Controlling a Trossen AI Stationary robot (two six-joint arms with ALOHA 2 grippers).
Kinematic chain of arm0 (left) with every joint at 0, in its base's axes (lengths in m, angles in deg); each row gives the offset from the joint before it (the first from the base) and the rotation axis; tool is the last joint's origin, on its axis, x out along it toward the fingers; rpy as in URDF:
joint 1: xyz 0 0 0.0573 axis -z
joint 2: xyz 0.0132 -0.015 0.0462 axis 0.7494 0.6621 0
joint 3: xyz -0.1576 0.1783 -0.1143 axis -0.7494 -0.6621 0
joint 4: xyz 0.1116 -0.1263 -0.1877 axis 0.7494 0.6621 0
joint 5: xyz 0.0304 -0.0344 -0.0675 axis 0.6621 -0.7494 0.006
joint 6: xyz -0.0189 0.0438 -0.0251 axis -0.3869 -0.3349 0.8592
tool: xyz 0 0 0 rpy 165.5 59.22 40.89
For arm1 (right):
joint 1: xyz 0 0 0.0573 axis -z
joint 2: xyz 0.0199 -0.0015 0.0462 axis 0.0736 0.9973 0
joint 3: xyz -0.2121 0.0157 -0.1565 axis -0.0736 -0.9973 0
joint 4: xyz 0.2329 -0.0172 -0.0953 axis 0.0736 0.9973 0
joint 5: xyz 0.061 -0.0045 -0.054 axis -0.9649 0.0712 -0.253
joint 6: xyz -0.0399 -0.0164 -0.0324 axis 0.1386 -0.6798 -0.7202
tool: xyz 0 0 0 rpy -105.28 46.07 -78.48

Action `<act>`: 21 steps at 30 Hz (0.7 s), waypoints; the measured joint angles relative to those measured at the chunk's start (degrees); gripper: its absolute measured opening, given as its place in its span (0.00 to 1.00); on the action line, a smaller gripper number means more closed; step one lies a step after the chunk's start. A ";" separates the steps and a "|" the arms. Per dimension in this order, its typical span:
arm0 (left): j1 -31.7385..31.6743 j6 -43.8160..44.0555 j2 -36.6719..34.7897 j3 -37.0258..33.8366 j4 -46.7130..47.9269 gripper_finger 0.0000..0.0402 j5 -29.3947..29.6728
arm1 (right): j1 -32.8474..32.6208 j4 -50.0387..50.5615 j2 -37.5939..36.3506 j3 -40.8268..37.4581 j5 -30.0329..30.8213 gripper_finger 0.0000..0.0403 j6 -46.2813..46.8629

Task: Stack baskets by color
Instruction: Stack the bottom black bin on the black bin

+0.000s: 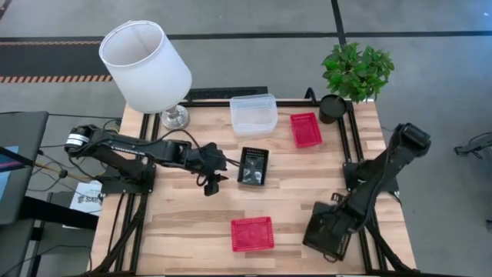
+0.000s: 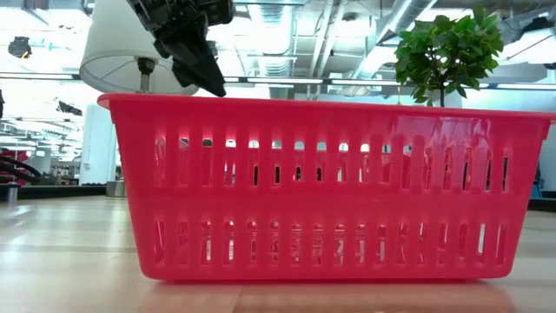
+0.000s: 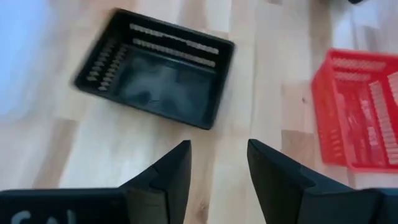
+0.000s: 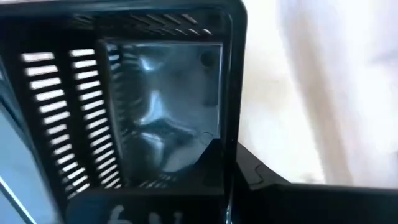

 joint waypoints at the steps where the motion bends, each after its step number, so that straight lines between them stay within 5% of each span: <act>1: 0.01 1.11 -0.80 0.00 0.52 0.36 1.22 | 1.07 0.23 -1.67 0.00 0.26 0.02 1.63; 7: 0.04 0.65 -6.26 0.01 1.68 0.36 8.76 | 10.49 0.54 -9.85 0.27 2.26 0.03 10.67; 14: 0.00 2.08 -14.53 -10.61 -9.89 0.36 19.41 | 24.19 -4.42 -12.13 5.64 27.27 0.02 18.17; 21: -0.07 5.81 -22.59 -20.78 -21.18 0.36 15.59 | 36.33 -18.98 -2.61 11.70 25.60 0.02 14.42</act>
